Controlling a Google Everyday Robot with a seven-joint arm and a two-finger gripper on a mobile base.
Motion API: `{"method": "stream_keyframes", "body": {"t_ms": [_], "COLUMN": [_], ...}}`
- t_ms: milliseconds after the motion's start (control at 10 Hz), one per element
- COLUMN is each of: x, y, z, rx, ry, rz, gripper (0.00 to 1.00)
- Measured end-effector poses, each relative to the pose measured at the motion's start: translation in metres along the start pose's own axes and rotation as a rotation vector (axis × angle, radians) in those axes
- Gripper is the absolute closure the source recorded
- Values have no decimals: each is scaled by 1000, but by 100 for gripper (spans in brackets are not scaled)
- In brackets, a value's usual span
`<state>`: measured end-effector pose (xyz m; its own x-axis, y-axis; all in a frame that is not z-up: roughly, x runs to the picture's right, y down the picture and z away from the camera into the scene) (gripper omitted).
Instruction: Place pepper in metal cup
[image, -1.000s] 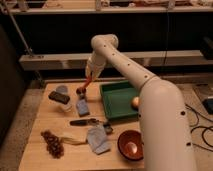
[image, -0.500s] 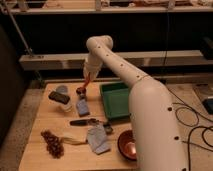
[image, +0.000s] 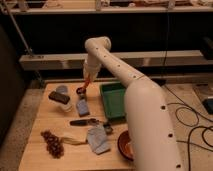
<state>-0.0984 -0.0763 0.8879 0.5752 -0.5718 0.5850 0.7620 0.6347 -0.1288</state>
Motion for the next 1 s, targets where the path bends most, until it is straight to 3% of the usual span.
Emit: {"method": "stream_keyframes", "body": {"t_ms": [1000], "x": [1], "y": [-8], "z": [19], "rx": [-39], "ry": [-5], "rz": [-10], "gripper": [86]}}
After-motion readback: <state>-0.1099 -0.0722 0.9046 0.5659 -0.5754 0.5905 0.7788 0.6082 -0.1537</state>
